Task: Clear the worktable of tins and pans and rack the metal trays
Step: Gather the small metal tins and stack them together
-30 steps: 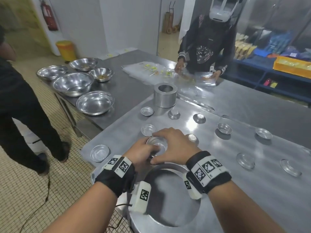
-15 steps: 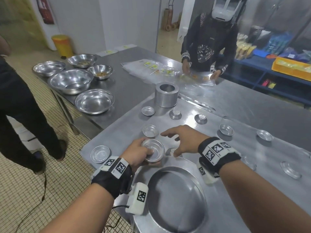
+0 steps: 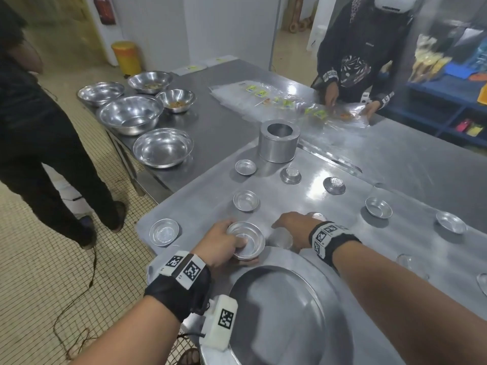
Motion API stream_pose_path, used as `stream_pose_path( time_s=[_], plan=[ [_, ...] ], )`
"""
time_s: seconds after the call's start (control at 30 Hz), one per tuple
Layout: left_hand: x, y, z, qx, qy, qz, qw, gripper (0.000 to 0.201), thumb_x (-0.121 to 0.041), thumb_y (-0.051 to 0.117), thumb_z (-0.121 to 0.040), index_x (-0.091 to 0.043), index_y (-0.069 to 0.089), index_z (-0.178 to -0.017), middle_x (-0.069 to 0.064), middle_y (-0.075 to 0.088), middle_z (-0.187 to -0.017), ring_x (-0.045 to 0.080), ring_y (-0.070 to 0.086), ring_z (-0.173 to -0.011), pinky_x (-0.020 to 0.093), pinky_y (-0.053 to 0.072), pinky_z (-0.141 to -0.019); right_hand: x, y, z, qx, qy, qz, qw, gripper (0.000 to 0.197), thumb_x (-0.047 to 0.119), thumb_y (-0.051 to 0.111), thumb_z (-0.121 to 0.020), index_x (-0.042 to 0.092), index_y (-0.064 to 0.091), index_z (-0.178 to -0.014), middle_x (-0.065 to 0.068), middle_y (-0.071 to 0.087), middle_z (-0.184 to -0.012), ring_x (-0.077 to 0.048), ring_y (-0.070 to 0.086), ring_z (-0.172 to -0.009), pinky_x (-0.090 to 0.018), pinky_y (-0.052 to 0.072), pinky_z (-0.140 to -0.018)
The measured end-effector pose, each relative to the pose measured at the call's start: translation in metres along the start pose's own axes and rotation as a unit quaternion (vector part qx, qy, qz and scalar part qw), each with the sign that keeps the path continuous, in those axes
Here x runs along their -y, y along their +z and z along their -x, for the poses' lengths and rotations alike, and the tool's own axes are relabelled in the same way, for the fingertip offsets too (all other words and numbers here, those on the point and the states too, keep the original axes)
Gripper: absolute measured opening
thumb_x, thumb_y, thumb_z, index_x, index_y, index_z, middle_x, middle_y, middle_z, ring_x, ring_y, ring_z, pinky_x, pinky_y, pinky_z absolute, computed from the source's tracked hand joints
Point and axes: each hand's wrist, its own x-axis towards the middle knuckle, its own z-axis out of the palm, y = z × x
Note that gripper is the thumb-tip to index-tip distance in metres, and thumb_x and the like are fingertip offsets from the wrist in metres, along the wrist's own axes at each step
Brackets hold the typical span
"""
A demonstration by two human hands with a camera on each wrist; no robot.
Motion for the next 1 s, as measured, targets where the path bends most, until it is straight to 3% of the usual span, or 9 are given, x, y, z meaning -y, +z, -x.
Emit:
stream_pose_path(
  time_s=[0.1,0.2,0.27,0.4,0.5,0.57,0.73,0.9,1.0],
  plan=[
    [-0.006,0.001,0.004,-0.021,0.019,-0.062,0.998,0.03,0.001,0.07,-0.082,-0.003,0.065,-0.111,0.02,0.071,-0.104,0.025,0.066,-0.089,0.031,0.052,-0.084,-0.008,0.013,-0.008,-0.019,-0.036,0.019,0.999,0.07,0.026,0.088,-0.063,0.026,0.059,-0.127,0.001,0.055,-0.128,-0.023,0.052,-0.121,-0.036,0.048,-0.097],
    [-0.004,0.001,0.002,-0.026,0.029,-0.087,0.995,0.029,0.002,0.068,-0.085,-0.005,0.065,-0.113,0.016,0.072,-0.105,0.021,0.064,-0.09,0.031,0.051,-0.086,-0.011,0.023,-0.006,-0.026,-0.057,0.018,0.998,0.058,0.021,0.073,-0.081,0.02,0.055,-0.136,-0.002,0.044,-0.141,-0.022,0.043,-0.131,-0.037,0.042,-0.105],
    [-0.002,0.002,0.001,-0.028,0.027,-0.092,0.995,0.026,0.002,0.068,-0.085,-0.007,0.065,-0.11,0.013,0.071,-0.101,0.021,0.064,-0.089,0.031,0.051,-0.086,-0.014,0.027,-0.004,-0.038,-0.065,0.012,0.997,0.05,0.021,0.069,-0.083,0.02,0.057,-0.133,0.0,0.041,-0.142,-0.021,0.04,-0.132,-0.037,0.042,-0.106],
    [0.0,0.002,0.001,-0.026,0.037,-0.09,0.995,0.024,0.005,0.067,-0.085,-0.015,0.063,-0.097,0.009,0.069,-0.094,0.019,0.063,-0.086,0.033,0.052,-0.087,-0.016,0.032,-0.002,-0.069,-0.077,-0.02,0.994,0.031,0.023,0.07,-0.078,0.022,0.051,-0.103,0.003,0.047,-0.113,-0.019,0.05,-0.108,-0.039,0.048,-0.088],
    [-0.001,0.002,0.004,-0.024,0.036,-0.087,0.995,0.025,0.002,0.07,-0.083,-0.019,0.063,-0.092,0.008,0.069,-0.093,0.019,0.063,-0.085,0.034,0.052,-0.089,-0.014,0.031,0.003,-0.089,-0.069,-0.05,0.992,0.024,0.024,0.066,-0.079,0.021,0.052,-0.099,0.004,0.051,-0.105,-0.019,0.055,-0.098,-0.041,0.049,-0.085],
    [-0.001,0.002,0.006,-0.023,0.041,-0.081,0.996,0.024,-0.003,0.073,-0.079,-0.019,0.064,-0.093,0.007,0.07,-0.093,0.019,0.064,-0.086,0.038,0.052,-0.092,-0.014,0.028,0.005,-0.121,-0.058,-0.077,0.988,0.031,0.027,0.071,-0.078,0.018,0.056,-0.104,0.003,0.055,-0.105,-0.021,0.057,-0.101,-0.037,0.048,-0.087],
    [0.001,-0.001,0.014,-0.016,0.043,-0.068,0.997,0.026,0.001,0.07,-0.084,-0.011,0.064,-0.107,0.012,0.071,-0.099,0.022,0.066,-0.089,0.036,0.052,-0.093,-0.01,-0.006,0.02,-0.192,-0.085,-0.12,0.97,0.082,0.04,0.086,-0.067,0.022,0.048,-0.138,0.001,0.046,-0.124,-0.016,0.048,-0.114,-0.034,0.044,-0.1],
    [0.005,-0.006,0.015,-0.012,0.03,-0.025,0.999,0.034,-0.019,0.074,-0.063,-0.019,0.066,-0.096,0.019,0.072,-0.103,0.04,0.068,-0.102,0.057,0.054,-0.094,0.013,-0.052,0.046,-0.271,-0.114,-0.127,0.947,0.077,0.043,0.086,-0.067,0.022,0.051,-0.133,0.001,0.041,-0.124,-0.017,0.052,-0.105,-0.037,0.049,-0.095],
    [-0.003,-0.009,0.025,-0.013,0.018,0.046,0.999,0.022,0.009,0.06,-0.084,-0.009,0.061,-0.097,0.025,0.064,-0.102,0.045,0.066,-0.093,0.063,0.056,-0.082,0.036,-0.068,0.061,-0.321,-0.133,-0.141,0.927,0.07,0.051,0.083,-0.065,0.025,0.049,-0.12,0.005,0.044,-0.113,-0.011,0.05,-0.094,-0.04,0.052,-0.085]
  ],
)
